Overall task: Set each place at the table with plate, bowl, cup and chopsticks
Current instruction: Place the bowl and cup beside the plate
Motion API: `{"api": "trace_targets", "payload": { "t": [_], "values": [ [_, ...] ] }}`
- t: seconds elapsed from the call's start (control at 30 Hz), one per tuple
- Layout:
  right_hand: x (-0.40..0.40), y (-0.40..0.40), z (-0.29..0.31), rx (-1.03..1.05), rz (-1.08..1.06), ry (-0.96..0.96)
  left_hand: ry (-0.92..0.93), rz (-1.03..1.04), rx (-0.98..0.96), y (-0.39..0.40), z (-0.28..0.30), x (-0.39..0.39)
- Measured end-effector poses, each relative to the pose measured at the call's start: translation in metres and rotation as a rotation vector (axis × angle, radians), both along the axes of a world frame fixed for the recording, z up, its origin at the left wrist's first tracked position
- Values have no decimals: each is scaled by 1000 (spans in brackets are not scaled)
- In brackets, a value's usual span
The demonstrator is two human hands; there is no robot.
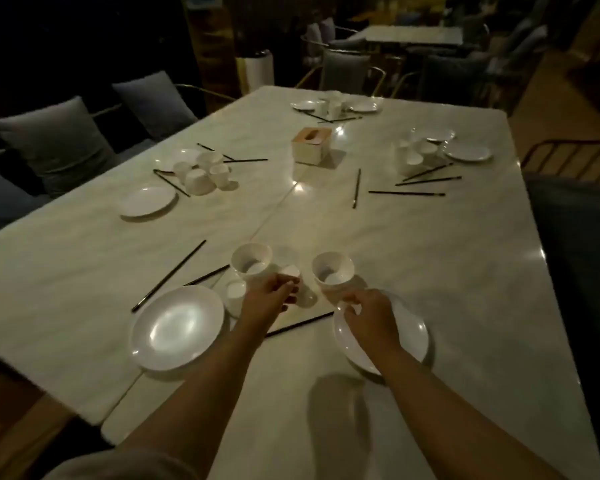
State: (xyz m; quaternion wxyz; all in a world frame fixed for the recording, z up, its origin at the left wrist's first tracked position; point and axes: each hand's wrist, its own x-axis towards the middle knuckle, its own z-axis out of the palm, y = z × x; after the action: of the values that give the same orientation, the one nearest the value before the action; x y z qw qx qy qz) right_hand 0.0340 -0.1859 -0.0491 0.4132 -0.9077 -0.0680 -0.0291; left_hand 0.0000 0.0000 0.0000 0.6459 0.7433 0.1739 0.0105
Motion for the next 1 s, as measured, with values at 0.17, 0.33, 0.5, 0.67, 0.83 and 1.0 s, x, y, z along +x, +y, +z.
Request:
{"api": "trace_targets", "payload": {
  "t": [0.17,0.33,0.5,0.67,0.83,1.0],
  "values": [
    [7,-30,-28,-338,-287,226,170,-124,36,-17,-57,28],
    [6,-58,-58,-302,-366,384,296,-198,169,-43,-95,36],
    [6,-76,-74,-135,-406,453,295,-229,151,-64,-105,38],
    [-2,-89,-75,28,-479,421,253,-172,87,-75,-111,35],
    [-38,-76,-70,29,-477,428,271,-71,182,-66,-113,8],
    [-77,-62,-66,4,-397,456,287,-33,263,-50,-112,-24]
  ]
}}
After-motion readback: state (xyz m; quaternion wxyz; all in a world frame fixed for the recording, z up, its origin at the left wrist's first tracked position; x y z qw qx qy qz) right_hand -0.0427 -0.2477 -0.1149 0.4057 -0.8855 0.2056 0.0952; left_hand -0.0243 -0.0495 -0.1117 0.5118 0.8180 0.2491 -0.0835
